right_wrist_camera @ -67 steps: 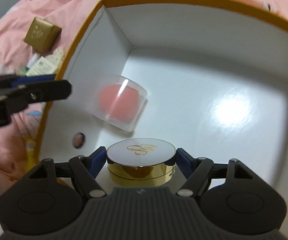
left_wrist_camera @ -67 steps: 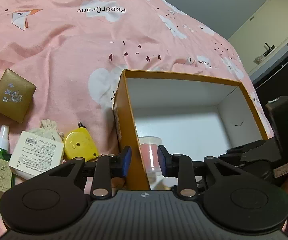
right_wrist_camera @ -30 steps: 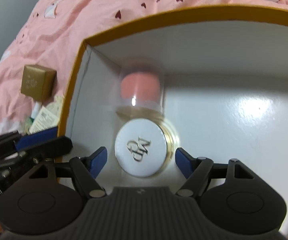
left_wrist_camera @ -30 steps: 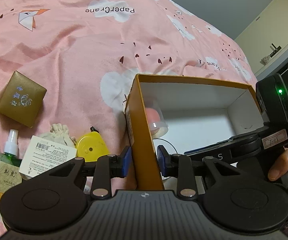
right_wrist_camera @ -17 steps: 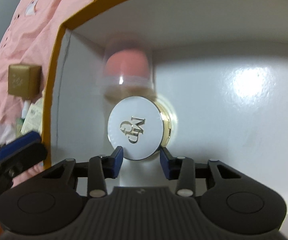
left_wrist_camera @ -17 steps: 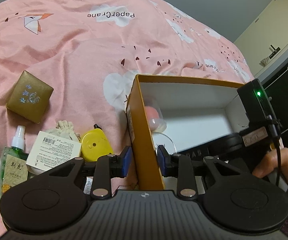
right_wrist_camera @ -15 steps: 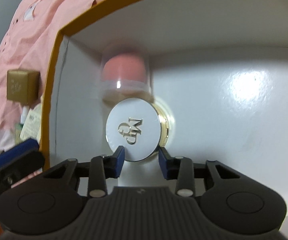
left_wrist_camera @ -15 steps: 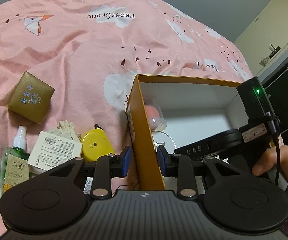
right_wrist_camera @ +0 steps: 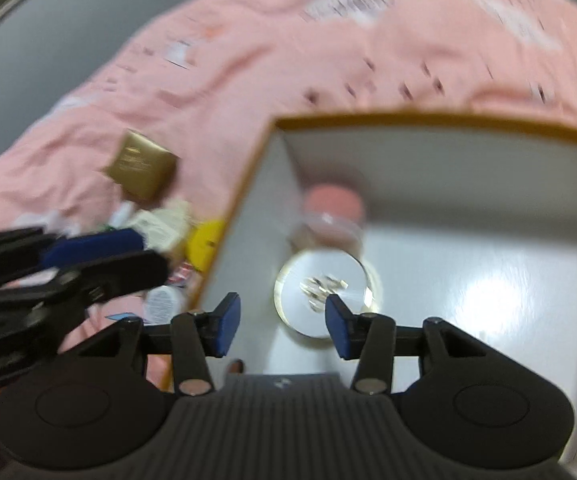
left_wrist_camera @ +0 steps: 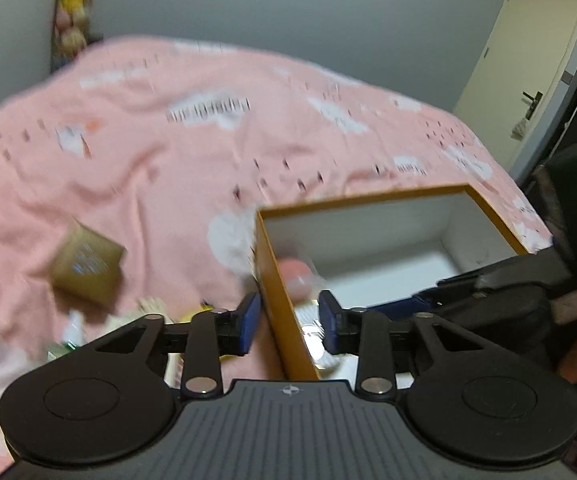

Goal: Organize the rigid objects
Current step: 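Move both grippers back toward the remaining items on the bed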

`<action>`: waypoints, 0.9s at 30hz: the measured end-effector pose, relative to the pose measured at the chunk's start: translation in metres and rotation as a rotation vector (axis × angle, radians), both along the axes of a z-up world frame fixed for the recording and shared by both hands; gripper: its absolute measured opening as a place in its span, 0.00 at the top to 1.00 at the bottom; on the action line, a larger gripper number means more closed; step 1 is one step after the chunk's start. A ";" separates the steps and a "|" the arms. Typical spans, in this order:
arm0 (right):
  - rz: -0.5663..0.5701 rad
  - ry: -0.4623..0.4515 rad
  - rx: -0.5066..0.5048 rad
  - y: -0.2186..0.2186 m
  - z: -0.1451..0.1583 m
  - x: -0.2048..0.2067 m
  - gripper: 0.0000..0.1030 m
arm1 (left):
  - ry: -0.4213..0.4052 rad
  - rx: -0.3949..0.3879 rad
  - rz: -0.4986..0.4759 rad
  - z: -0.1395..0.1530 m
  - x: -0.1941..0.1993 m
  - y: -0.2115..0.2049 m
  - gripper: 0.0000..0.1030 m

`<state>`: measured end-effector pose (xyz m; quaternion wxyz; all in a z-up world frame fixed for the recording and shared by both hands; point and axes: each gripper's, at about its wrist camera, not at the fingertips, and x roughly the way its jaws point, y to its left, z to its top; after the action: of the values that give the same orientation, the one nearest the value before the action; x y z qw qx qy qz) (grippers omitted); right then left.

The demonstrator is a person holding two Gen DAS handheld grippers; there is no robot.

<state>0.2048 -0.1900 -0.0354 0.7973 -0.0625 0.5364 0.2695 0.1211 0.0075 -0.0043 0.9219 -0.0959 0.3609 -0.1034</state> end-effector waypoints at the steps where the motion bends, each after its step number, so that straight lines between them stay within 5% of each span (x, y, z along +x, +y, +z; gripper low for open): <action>1: 0.022 -0.026 0.012 0.004 0.005 -0.003 0.54 | -0.026 0.019 0.008 0.003 -0.004 0.001 0.56; 6: 0.070 -0.200 0.048 0.022 0.017 -0.021 0.32 | -0.077 0.081 0.066 0.017 -0.018 0.014 0.50; 10: 0.124 -0.281 0.073 0.029 0.028 -0.030 0.29 | -0.070 0.096 0.093 0.024 -0.027 0.032 0.47; 19: 0.337 -0.138 0.036 0.074 0.029 -0.042 0.29 | 0.053 0.099 0.193 0.022 -0.036 0.087 0.45; 27: 0.444 -0.139 -0.079 0.115 -0.002 -0.050 0.38 | 0.192 0.194 0.251 -0.018 -0.033 0.103 0.36</action>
<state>0.1550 -0.0751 -0.0371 0.7504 -0.2285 0.4632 0.4124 0.0885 0.1104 -0.0227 0.8939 -0.0602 0.4405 0.0573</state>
